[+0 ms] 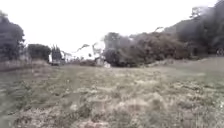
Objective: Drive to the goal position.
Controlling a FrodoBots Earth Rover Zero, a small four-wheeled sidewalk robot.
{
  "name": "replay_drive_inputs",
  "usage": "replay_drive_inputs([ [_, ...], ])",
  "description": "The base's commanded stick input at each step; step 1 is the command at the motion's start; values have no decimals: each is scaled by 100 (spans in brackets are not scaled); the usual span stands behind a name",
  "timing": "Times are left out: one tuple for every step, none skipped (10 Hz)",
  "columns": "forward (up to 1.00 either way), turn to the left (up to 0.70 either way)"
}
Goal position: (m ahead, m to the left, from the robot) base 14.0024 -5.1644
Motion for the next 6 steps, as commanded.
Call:
replay_drive_inputs([
  [50, 4],
  [50, 4],
  [50, 4],
  [50, 4],
  [50, 4],
  [50, 4],
])
